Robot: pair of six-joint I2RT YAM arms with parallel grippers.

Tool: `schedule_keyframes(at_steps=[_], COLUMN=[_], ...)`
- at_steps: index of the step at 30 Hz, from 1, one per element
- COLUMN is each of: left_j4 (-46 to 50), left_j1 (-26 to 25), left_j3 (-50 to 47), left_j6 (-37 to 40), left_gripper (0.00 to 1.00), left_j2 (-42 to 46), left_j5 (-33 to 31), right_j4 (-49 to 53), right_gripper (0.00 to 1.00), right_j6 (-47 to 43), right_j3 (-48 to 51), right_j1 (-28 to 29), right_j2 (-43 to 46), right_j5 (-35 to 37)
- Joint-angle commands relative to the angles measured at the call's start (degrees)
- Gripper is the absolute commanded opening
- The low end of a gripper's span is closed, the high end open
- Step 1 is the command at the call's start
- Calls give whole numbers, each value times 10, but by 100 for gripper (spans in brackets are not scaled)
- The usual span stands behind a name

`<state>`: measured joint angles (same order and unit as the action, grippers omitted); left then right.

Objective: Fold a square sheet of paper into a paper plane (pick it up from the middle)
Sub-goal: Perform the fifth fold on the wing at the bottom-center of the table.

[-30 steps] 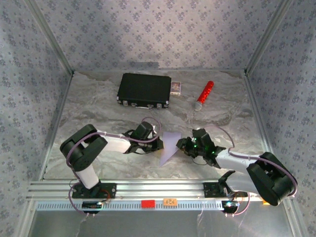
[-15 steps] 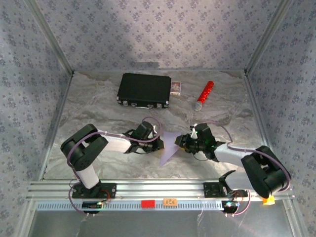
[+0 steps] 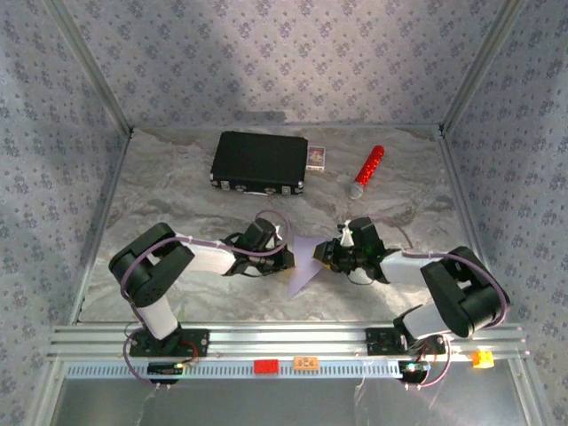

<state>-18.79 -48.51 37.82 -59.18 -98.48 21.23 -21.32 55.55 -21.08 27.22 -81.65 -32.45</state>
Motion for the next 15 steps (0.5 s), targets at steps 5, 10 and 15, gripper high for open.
schedule_keyframes(at_steps=[5,10,15], left_j4=[12,22,92], left_j1=[-4,-5,-20], left_j3=[7,11,22], left_j6=[18,44,116], left_gripper=[7,16,33], left_j2=[-10,34,104], left_j5=[-1,-4,-60], right_j4=[-2,-17,-60], right_gripper=[14,5,4], right_j6=[-29,2,107], right_j3=[-17,-10,14], right_j1=[-14,-13,7], right_j2=[-17,-18,0], right_j5=[-25,-12,62])
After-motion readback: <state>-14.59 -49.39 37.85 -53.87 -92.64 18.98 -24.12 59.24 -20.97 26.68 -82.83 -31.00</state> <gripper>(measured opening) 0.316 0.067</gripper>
